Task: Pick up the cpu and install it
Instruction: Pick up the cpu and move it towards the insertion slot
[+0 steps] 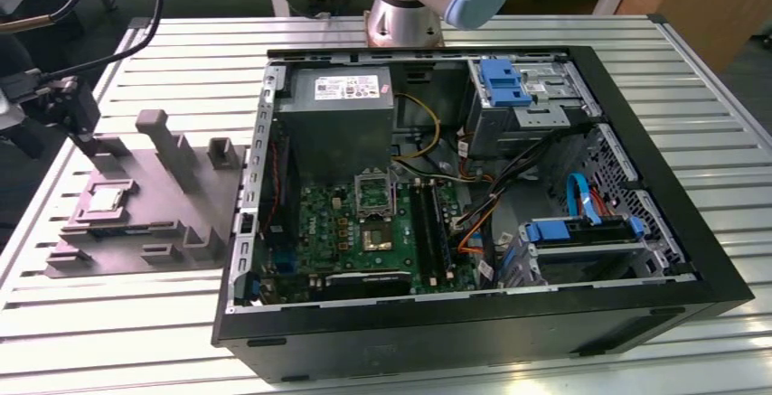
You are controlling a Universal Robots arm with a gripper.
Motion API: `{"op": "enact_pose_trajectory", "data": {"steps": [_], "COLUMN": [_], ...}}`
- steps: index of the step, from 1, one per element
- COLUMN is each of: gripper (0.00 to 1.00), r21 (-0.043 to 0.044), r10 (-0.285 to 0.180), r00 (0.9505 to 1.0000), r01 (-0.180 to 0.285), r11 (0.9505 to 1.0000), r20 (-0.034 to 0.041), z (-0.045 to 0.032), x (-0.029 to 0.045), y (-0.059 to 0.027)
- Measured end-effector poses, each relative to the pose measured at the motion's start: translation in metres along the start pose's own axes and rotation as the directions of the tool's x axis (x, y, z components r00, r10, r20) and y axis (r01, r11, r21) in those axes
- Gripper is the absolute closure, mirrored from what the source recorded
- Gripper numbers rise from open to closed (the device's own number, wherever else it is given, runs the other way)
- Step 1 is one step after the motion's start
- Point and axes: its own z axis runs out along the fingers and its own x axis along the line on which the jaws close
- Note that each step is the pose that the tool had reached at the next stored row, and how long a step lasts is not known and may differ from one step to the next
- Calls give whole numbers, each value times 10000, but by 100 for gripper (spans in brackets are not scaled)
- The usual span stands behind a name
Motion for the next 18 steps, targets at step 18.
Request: {"op": "enact_pose_trajectory", "data": {"steps": [18], "gripper": [35], "r21": [0], "r10": [0], "r00": [10000], "r01": [0], "r11": [10000], "r20": [1], "z": [208], "x": [0], "y": [-23]}}
